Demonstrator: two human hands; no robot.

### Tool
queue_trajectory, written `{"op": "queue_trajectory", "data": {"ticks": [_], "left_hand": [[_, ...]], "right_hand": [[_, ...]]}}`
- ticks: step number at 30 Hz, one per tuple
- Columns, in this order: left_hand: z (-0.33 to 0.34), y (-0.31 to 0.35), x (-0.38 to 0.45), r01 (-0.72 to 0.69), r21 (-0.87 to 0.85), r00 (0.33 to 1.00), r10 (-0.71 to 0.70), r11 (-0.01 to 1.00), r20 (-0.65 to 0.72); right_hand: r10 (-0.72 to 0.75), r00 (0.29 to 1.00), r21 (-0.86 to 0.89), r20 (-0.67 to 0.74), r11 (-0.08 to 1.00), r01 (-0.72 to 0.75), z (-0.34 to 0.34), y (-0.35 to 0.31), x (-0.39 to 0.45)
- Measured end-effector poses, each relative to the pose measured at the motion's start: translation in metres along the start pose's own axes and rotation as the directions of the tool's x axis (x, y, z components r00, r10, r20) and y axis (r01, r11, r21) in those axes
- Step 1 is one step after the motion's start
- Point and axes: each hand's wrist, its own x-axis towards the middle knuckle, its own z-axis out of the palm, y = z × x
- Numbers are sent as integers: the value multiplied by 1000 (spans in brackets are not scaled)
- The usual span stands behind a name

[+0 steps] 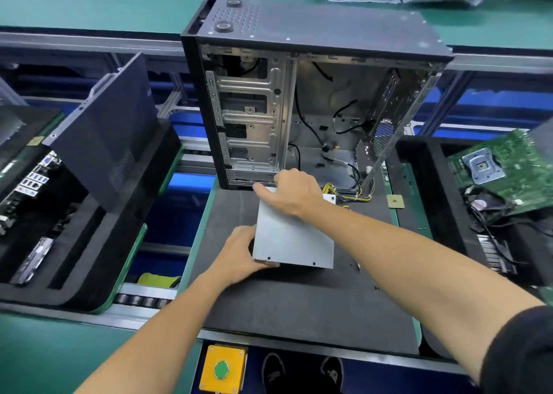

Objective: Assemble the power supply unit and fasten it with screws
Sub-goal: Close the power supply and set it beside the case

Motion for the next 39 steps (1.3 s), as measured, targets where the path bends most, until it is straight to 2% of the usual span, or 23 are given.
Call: {"op": "queue_trajectory", "data": {"ticks": [5,11,18,20,24,28,31,34,35,37,38,39], "left_hand": [[1,-2,4,2,70,999,1,998,-49],[1,-6,8,14,150,999,-6,989,-50],[5,-9,11,35,131,998,-27,991,-61],[7,-9,11,57,128,996,-48,990,-72],[10,-11,12,119,170,988,-100,978,-116],[0,-10,15,101,178,994,-108,979,26],[-17,-5,22,151,80,975,-162,985,153],[-39,0,25,248,64,912,-255,967,321],[-47,2,28,247,61,918,-254,967,305],[-64,19,34,228,-56,969,-221,972,111],[-73,32,35,226,-215,973,-230,950,4],[-80,45,36,198,-415,973,-228,888,-25]], "right_hand": [[-30,999,-45,37,998,31,5,7,2],[-8,992,36,128,999,3,4,9,9],[-5,984,43,179,999,-3,-3,9,8],[-28,986,33,162,999,23,-7,9,5],[-167,981,-45,99,984,172,-17,-5,5],[-124,978,-41,166,990,133,-31,-4,9],[-101,976,-1,194,995,103,-38,-2,10],[-141,976,3,165,990,142,-46,-7,12],[-158,974,9,162,987,159,-49,-8,14],[-203,967,-3,151,979,206,-59,-8,17],[-209,968,1,136,977,211,-63,-8,19],[-188,976,40,111,982,185,-66,-8,20]]}}
